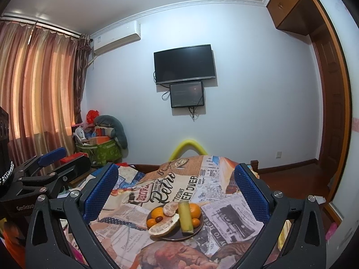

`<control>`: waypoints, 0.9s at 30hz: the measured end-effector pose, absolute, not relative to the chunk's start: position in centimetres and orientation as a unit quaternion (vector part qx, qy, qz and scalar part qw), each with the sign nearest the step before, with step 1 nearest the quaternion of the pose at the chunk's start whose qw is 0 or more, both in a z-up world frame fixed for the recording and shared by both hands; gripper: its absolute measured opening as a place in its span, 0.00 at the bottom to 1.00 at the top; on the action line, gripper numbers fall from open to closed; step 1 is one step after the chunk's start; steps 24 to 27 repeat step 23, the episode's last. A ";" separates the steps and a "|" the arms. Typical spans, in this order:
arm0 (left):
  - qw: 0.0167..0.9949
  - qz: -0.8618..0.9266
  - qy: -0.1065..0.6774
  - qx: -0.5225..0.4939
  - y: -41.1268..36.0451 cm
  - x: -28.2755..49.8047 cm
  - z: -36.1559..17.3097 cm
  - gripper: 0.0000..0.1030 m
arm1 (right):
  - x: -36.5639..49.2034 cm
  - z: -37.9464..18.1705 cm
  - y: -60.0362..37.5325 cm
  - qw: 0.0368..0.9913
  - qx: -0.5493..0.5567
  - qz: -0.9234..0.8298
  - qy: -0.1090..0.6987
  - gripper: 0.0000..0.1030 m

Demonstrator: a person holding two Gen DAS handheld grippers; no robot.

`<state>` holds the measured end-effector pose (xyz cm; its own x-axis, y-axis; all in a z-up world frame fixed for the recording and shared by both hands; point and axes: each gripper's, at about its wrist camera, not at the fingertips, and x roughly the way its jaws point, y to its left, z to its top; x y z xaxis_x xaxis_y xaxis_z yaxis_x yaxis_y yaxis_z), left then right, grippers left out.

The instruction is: Organize fruits

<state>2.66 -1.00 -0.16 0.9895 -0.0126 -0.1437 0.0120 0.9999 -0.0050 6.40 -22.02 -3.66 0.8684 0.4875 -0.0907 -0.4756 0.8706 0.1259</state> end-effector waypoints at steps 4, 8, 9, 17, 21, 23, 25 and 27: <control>0.997 -0.012 0.076 -0.002 -1.0 2.8 -0.1 1.00 | 6.4 -3.6 -22.2 0.965 0.051 0.250 0.060 1.00; 0.997 -0.013 0.077 -0.004 -1.1 2.8 -0.1 1.00 | 6.4 -3.6 -22.3 0.966 0.051 0.247 0.060 1.00; 0.997 -0.013 0.078 -0.004 -1.1 2.8 -0.1 1.00 | 6.4 -3.6 -22.3 0.966 0.052 0.247 0.060 1.00; 0.997 -0.017 0.081 -0.003 -1.3 2.9 0.0 1.00 | 6.4 -3.6 -22.3 0.966 0.051 0.247 0.061 1.00; 0.996 -0.021 0.084 -0.005 -1.3 3.1 -0.1 1.00 | 6.4 -3.6 -22.3 0.965 0.049 0.248 0.063 1.00; 0.996 -0.020 0.086 -0.004 -1.3 3.2 -0.2 1.00 | 6.4 -3.6 -22.3 0.966 0.049 0.246 0.063 1.00; 0.996 -0.020 0.086 -0.004 -1.3 3.2 -0.2 1.00 | 6.4 -3.6 -22.3 0.966 0.049 0.246 0.063 1.00; 0.996 -0.020 0.086 -0.004 -1.3 3.2 -0.2 1.00 | 6.4 -3.6 -22.3 0.966 0.049 0.246 0.063 1.00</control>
